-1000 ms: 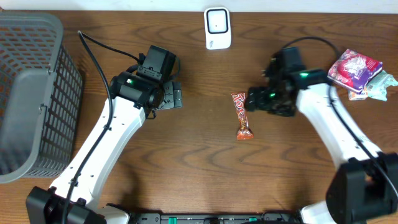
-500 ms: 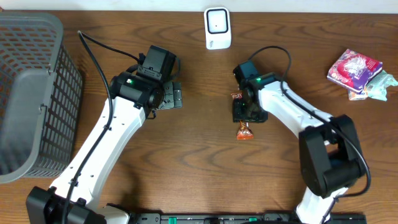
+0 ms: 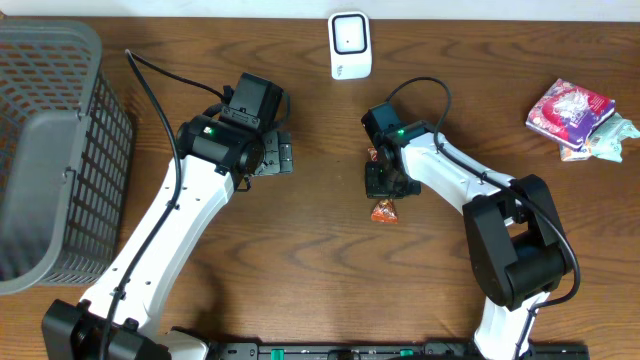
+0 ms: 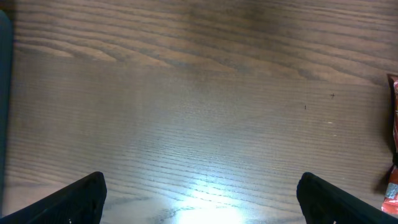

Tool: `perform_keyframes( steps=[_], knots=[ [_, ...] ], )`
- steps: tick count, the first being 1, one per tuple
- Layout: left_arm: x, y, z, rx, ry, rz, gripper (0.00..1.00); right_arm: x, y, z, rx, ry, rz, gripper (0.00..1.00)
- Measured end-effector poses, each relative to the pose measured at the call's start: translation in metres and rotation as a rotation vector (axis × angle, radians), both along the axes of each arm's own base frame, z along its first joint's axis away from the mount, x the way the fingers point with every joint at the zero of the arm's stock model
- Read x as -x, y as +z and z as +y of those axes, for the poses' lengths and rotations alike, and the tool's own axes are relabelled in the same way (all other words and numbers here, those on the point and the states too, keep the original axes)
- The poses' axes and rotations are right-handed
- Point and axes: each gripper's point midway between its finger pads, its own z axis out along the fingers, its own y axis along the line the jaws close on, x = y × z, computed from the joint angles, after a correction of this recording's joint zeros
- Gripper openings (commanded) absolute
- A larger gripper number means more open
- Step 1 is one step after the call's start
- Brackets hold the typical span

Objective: Scan the item barcode
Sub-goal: 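Lift the Tora bar up to the white scanner with right gripper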

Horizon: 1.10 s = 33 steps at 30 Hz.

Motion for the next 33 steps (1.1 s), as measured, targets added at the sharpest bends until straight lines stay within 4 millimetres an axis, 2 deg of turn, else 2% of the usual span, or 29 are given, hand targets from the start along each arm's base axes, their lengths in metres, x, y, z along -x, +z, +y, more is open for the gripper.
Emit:
perform_keyframes(
  steps=[3, 6, 9, 12, 14, 16, 24, 26, 28, 33],
  knots=[
    [0.000, 0.000, 0.000, 0.000, 0.000, 0.000, 0.98, -0.002, 0.002, -0.001, 0.005, -0.001, -0.002, 0.01],
    [0.000, 0.000, 0.000, 0.000, 0.000, 0.000, 0.98, -0.014, 0.010, -0.002, 0.021, -0.001, -0.020, 0.01],
    [0.000, 0.000, 0.000, 0.000, 0.000, 0.000, 0.98, -0.053, 0.038, 0.004, 0.002, -0.012, -0.137, 0.01],
    [0.000, 0.000, 0.000, 0.000, 0.000, 0.000, 0.98, -0.111, 0.083, 0.019, -0.060, -0.019, -0.351, 0.01],
    [0.000, 0.000, 0.000, 0.000, 0.000, 0.000, 0.98, -0.141, 0.111, 0.030, -0.107, -0.021, -0.484, 0.01],
    [0.000, 0.000, 0.000, 0.000, 0.000, 0.000, 0.98, -0.162, 0.130, 0.038, -0.145, -0.025, -0.585, 0.01],
    [0.000, 0.000, 0.000, 0.000, 0.000, 0.000, 0.98, -0.214, 0.182, 0.059, -0.281, -0.072, -0.875, 0.01],
    [0.000, 0.000, 0.000, 0.000, 0.000, 0.000, 0.98, -0.224, 0.187, 0.062, -0.311, -0.094, -0.920, 0.01],
    [0.000, 0.000, 0.000, 0.000, 0.000, 0.000, 0.98, -0.230, 0.180, 0.064, -0.327, -0.115, -0.926, 0.01],
    [0.000, 0.000, 0.000, 0.000, 0.000, 0.000, 0.98, -0.248, 0.140, 0.067, -0.335, -0.147, -0.860, 0.01]
  ],
)
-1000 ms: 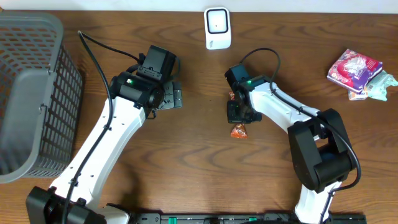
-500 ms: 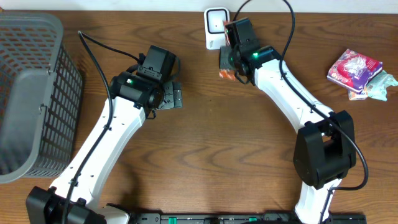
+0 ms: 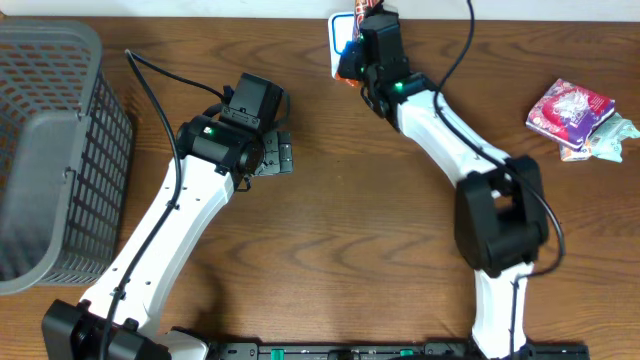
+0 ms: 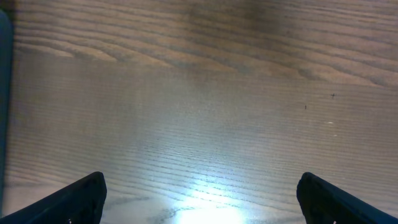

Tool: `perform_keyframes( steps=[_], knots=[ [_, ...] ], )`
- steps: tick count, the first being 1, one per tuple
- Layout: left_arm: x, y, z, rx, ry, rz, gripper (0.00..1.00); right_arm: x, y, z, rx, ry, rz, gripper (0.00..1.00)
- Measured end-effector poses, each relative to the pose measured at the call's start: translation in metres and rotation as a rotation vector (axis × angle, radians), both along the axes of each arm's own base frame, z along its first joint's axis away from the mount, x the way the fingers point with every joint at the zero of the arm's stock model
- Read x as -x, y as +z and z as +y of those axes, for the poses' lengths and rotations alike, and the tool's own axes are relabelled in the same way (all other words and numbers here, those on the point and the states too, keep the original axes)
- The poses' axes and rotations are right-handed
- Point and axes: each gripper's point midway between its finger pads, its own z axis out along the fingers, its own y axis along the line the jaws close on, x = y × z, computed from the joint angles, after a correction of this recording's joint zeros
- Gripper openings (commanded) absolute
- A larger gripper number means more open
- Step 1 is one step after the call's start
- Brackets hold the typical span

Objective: Scan the item barcode
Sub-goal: 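Lift the Tora bar up to the white scanner with right gripper, then carry the Tora bar to the far right pile and drop it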

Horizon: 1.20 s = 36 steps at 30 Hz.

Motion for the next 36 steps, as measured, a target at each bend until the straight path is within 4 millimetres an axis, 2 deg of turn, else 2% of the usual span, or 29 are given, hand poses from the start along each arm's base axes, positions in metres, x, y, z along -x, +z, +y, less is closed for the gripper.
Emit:
perform_keyframes(
  steps=[2, 6, 10, 13, 16, 17, 18, 21, 24, 27, 31, 34, 36],
  knots=[
    [0.000, 0.000, 0.000, 0.000, 0.000, 0.000, 0.98, -0.007, -0.020, -0.001, 0.002, 0.000, 0.060, 0.01],
    [0.000, 0.000, 0.000, 0.000, 0.000, 0.000, 0.98, -0.011, -0.032, -0.008, 0.015, -0.006, 0.143, 0.01],
    [0.000, 0.000, 0.000, 0.000, 0.000, 0.000, 0.98, -0.010, -0.021, -0.027, 0.026, -0.032, 0.205, 0.01],
    [0.000, 0.000, 0.000, 0.000, 0.000, 0.000, 0.98, -0.006, -0.010, -0.054, 0.040, -0.071, 0.267, 0.01],
    [0.000, 0.000, 0.000, 0.000, 0.000, 0.000, 0.98, 0.000, -0.005, -0.104, 0.073, -0.161, 0.341, 0.01],
    [0.000, 0.000, 0.000, 0.000, 0.000, 0.000, 0.98, 0.005, -0.004, -0.135, 0.099, -0.216, 0.376, 0.01],
    [0.000, 0.000, 0.000, 0.000, 0.000, 0.000, 0.98, 0.006, -0.003, -0.151, 0.111, -0.244, 0.387, 0.01],
    [0.000, 0.000, 0.000, 0.000, 0.000, 0.000, 0.98, 0.022, -0.003, -0.227, 0.186, -0.370, 0.458, 0.01],
    [0.000, 0.000, 0.000, 0.000, 0.000, 0.000, 0.98, 0.046, -0.006, -0.308, 0.270, -0.514, 0.538, 0.01],
    [0.000, 0.000, 0.000, 0.000, 0.000, 0.000, 0.98, 0.073, -0.008, -0.372, 0.316, -0.632, 0.608, 0.01],
    [0.000, 0.000, 0.000, 0.000, 0.000, 0.000, 0.98, 0.099, -0.009, -0.427, 0.311, -0.729, 0.659, 0.01],
    [0.000, 0.000, 0.000, -0.001, 0.000, 0.000, 0.98, 0.111, -0.010, -0.453, 0.290, -0.776, 0.674, 0.02],
    [0.000, 0.000, 0.000, -0.001, 0.000, 0.000, 0.98, 0.118, -0.011, -0.466, 0.282, -0.800, 0.682, 0.10]
  ],
)
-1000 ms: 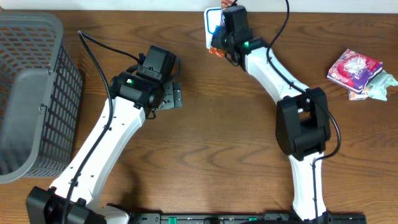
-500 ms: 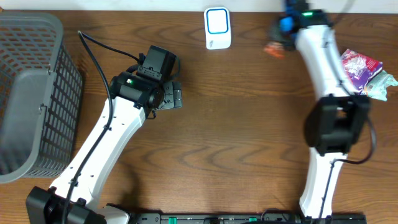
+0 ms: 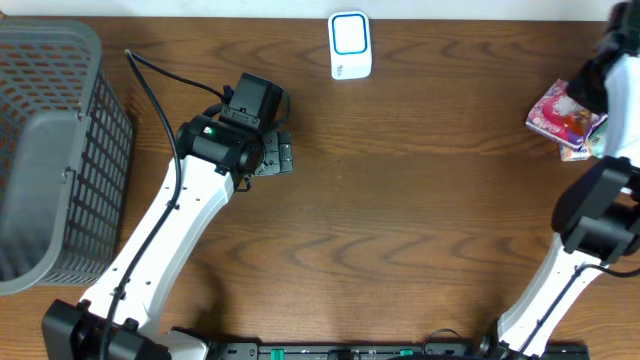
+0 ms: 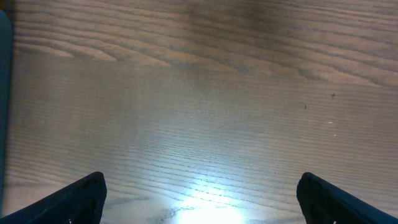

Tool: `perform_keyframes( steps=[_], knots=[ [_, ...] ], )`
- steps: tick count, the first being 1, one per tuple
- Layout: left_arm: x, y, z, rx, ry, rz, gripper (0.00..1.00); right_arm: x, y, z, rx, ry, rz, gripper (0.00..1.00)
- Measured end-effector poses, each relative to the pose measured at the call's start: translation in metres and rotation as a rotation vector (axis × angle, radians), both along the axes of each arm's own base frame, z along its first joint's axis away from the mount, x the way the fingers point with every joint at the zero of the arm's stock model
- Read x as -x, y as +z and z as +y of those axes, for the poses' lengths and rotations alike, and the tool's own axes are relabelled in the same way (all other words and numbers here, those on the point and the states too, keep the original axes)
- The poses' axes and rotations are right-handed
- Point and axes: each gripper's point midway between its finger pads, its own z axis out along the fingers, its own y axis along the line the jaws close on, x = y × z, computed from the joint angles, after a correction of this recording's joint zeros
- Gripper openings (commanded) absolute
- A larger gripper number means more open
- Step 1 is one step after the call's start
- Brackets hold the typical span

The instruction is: Scan the item barcode

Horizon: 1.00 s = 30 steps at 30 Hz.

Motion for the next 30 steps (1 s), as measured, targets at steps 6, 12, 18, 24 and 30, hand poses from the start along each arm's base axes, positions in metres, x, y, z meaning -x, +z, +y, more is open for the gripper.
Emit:
perform_keyframes(
  steps=[6, 12, 18, 24, 30],
  knots=[
    [0.000, 0.000, 0.000, 0.001, 0.000, 0.000, 0.98, 0.020, -0.004, -0.024, -0.013, -0.056, 0.023, 0.13],
    [0.000, 0.000, 0.000, 0.000, 0.000, 0.000, 0.98, 0.034, -0.008, -0.026, -0.047, -0.073, 0.059, 0.33],
    [0.000, 0.000, 0.000, 0.000, 0.000, 0.000, 0.98, 0.049, -0.007, -0.010, -0.119, -0.063, 0.110, 0.99],
    [0.000, 0.000, 0.000, 0.000, 0.000, 0.000, 0.98, 0.075, 0.033, 0.019, -0.210, -0.041, 0.096, 0.99],
    [0.000, 0.000, 0.000, 0.000, 0.000, 0.000, 0.98, 0.123, 0.115, 0.057, -0.241, -0.013, 0.012, 0.99]
  ],
)
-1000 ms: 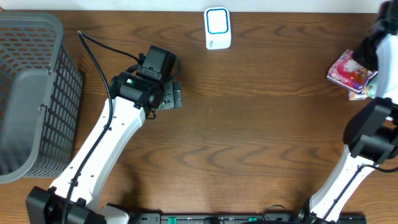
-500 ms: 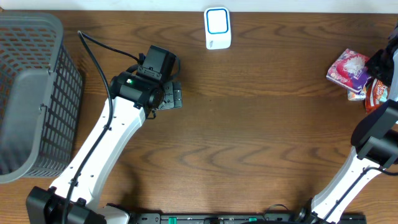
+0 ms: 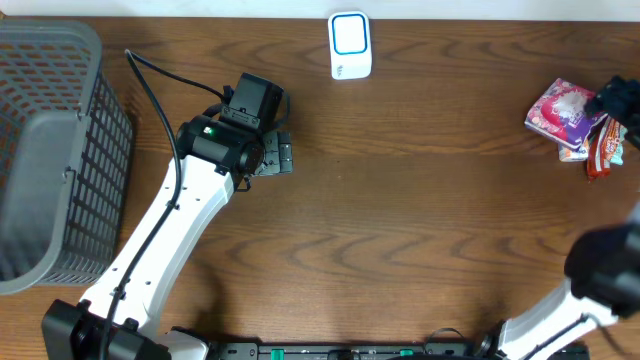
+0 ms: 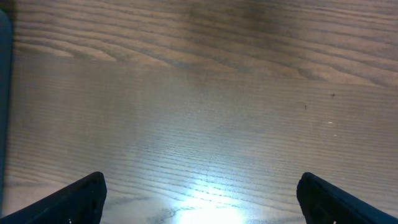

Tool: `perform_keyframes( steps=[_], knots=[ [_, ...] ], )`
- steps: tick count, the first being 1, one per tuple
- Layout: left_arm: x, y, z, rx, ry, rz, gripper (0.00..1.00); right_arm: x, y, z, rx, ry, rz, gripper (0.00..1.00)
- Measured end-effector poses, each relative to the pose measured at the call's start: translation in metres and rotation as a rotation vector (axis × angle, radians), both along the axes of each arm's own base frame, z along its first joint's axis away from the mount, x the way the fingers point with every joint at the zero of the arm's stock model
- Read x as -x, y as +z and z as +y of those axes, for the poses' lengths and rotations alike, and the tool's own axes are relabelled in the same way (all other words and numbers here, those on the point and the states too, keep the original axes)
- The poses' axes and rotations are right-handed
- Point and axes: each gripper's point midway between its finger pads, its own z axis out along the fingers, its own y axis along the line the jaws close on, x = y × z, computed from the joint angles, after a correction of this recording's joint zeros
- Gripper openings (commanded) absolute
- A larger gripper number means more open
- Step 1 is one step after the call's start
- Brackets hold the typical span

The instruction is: Scan the item barcode

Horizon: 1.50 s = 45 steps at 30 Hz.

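A red-orange snack packet (image 3: 602, 152) shows at the far right, just below the pink packet (image 3: 563, 108). My right gripper (image 3: 620, 108) is a dark shape right above the red packet's upper end. Whether its fingers hold the packet cannot be told from the overhead view. The white scanner (image 3: 350, 45) with a blue-framed window stands at the back centre. My left gripper (image 3: 280, 157) hovers over bare wood left of centre. In the left wrist view the left gripper (image 4: 199, 199) is open, its black fingertips (image 4: 74, 198) wide apart with nothing between them.
A grey mesh basket (image 3: 60, 40) fills the left edge of the table. A teal wrapper (image 3: 630, 135) peeks out by the pink packet. The left arm's cable runs from the back left. The right arm's base (image 3: 600, 285) is at the bottom right.
My right gripper was at the top right edge above the pink packet. Now it is lower, beside that packet, and the red-orange packet shows just below it. The left arm has not moved.
First my right gripper was down on the red-orange packet at the table's centre. Then it held the packet up in front of the scanner. Then it was at the far right edge. Now it and the packet are by the pink packet on the right.
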Motion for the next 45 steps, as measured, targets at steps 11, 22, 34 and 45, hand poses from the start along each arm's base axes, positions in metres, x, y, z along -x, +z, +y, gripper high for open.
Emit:
perform_keyframes(
  steps=[11, 22, 34, 45],
  knots=[
    [0.000, 0.000, 0.000, 0.000, 0.000, 0.000, 0.98, 0.065, 0.111, 0.112, 0.070, 0.271, -0.267, 0.99],
    [0.000, 0.000, 0.000, 0.000, 0.000, 0.000, 0.98, 0.158, 0.095, 0.175, -0.006, 0.458, -0.334, 0.99],
    [0.000, 0.000, 0.000, 0.000, 0.000, 0.000, 0.98, 0.191, 0.062, 0.200, -0.154, 0.481, -0.318, 0.99],
    [0.000, 0.000, 0.000, 0.000, 0.000, 0.000, 0.98, 0.191, 0.062, 0.202, -0.167, 0.486, -0.319, 0.99]
  ],
)
